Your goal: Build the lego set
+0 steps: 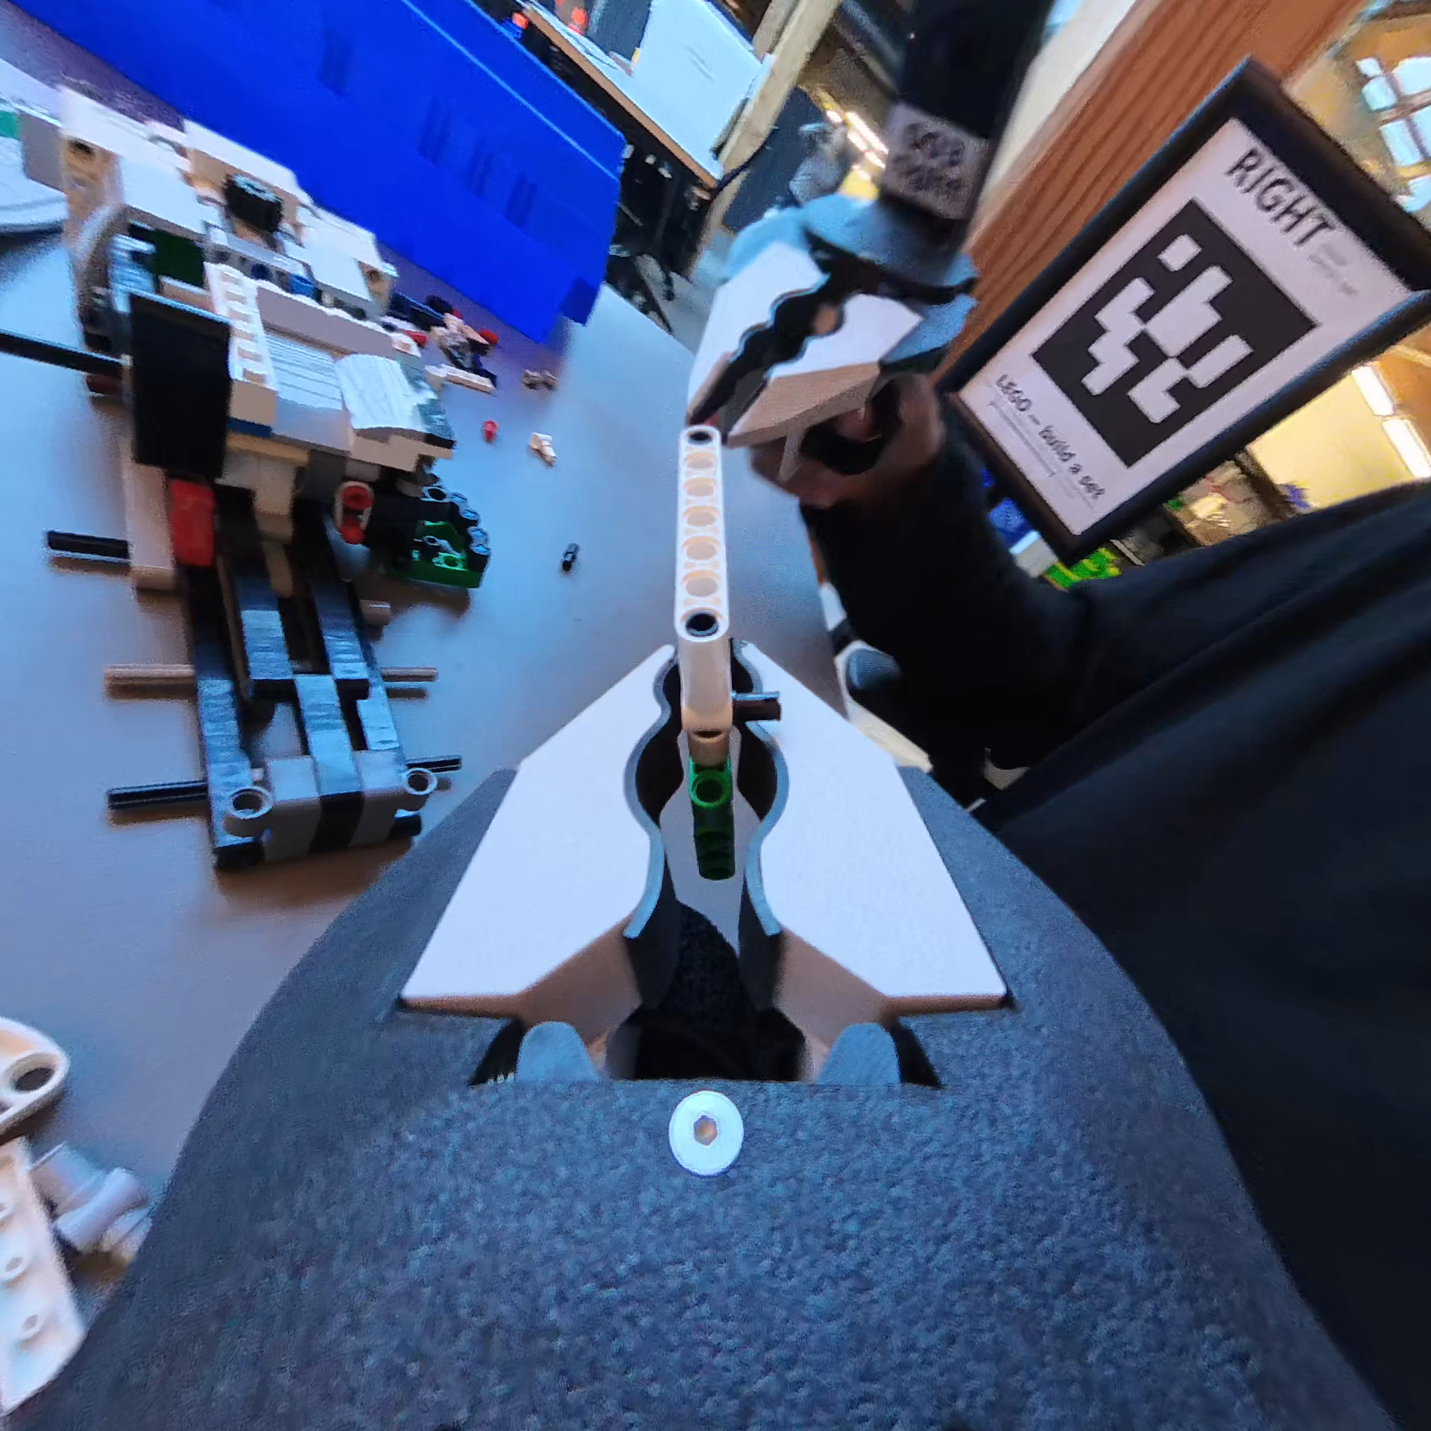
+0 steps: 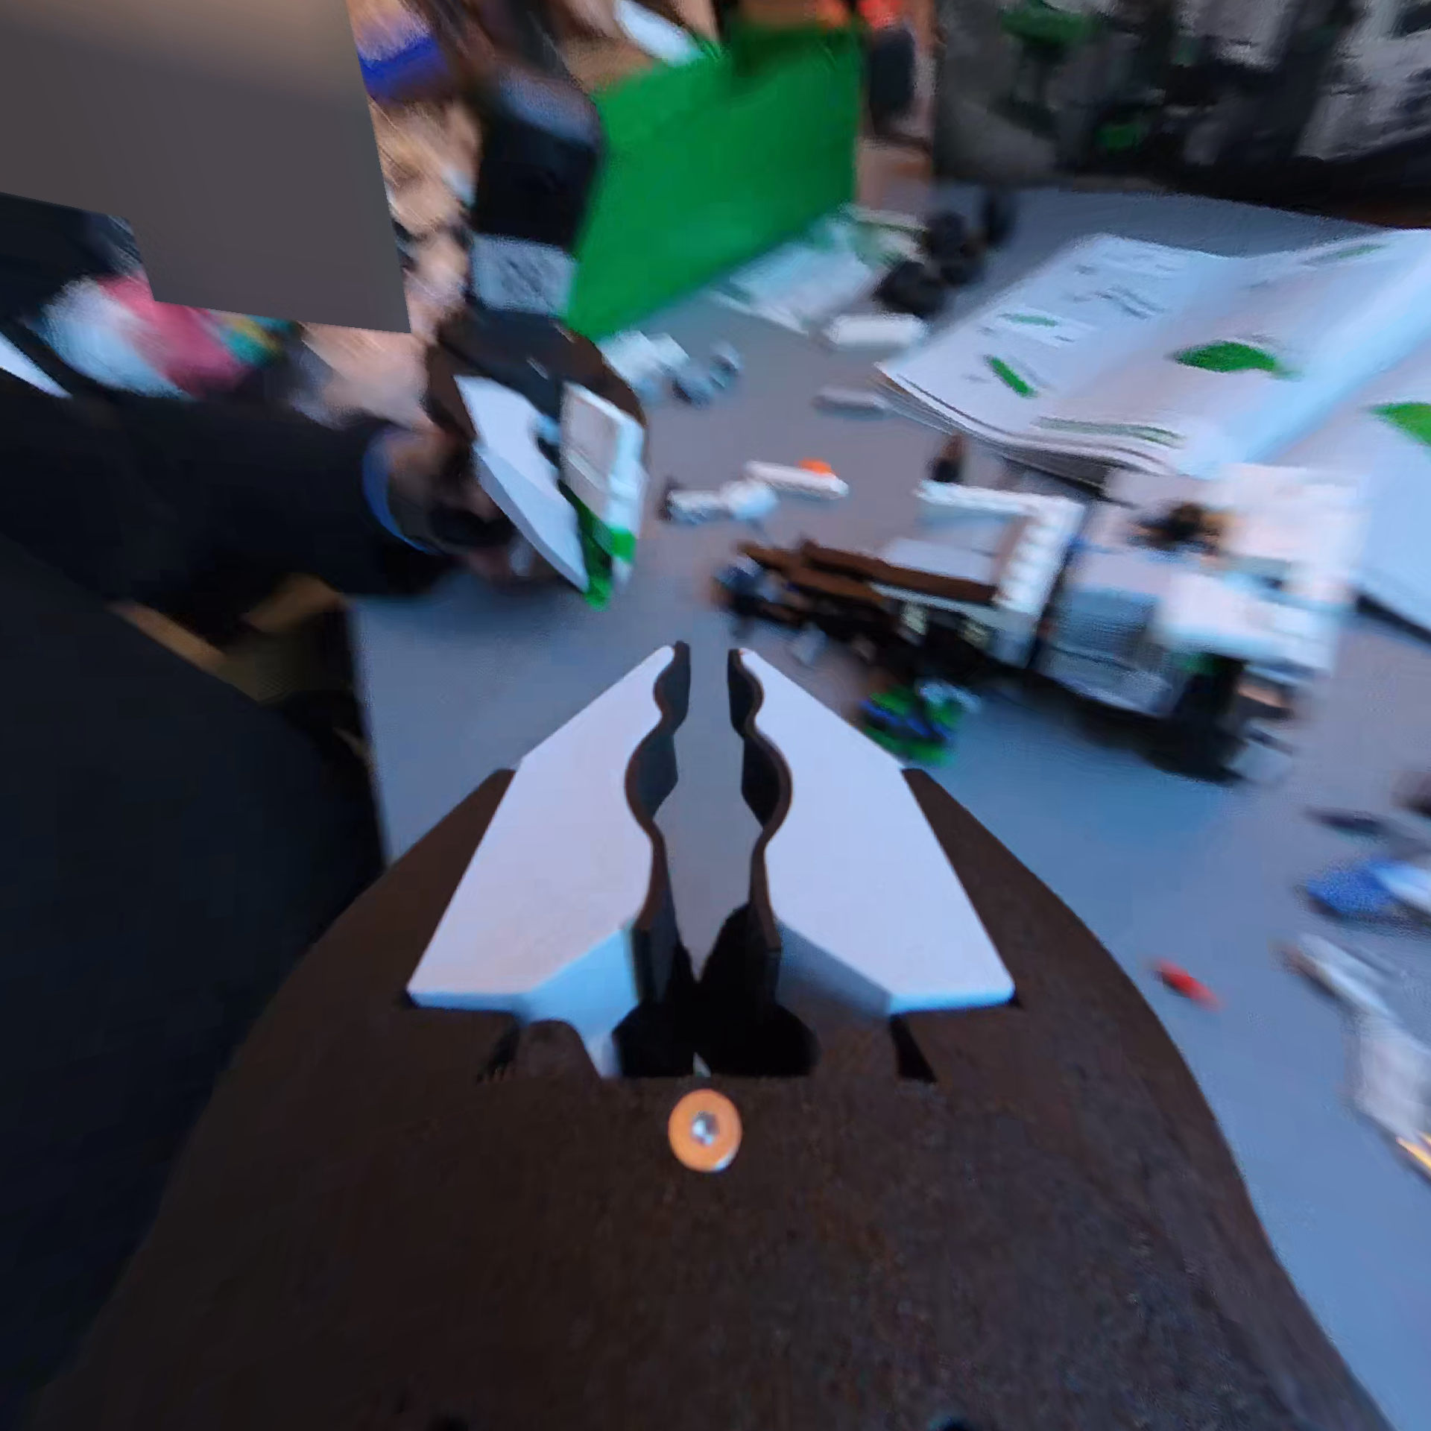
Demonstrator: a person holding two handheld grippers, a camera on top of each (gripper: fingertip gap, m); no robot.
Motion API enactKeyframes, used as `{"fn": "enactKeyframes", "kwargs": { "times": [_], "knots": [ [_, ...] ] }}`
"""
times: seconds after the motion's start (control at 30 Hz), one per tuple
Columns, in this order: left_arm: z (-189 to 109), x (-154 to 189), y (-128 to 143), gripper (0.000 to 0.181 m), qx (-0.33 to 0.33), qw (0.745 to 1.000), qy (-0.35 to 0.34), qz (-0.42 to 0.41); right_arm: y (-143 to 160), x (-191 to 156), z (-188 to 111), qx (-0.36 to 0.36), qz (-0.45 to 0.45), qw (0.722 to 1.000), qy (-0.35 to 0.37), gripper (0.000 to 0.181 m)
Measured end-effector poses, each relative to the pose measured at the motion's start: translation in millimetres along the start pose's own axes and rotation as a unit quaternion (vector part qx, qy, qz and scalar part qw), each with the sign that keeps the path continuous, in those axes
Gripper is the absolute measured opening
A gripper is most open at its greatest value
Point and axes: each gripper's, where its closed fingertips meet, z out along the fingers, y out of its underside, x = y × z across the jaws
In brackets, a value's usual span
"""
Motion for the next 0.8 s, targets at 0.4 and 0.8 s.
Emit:
{"fn": "enactKeyframes", "kwargs": {
  "times": [0.4,0.8],
  "knots": [
    [1,-1,3,0.007,-0.006,1.000,0.004,-0.019,82,53,-12,-0.142,-0.080,0.983,0.084,0.017],
    [2,0,5,0.007,-0.013,1.000,0.010,-0.021,87,56,1,-0.200,-0.192,0.960,0.032,0.003]
  ]
}}
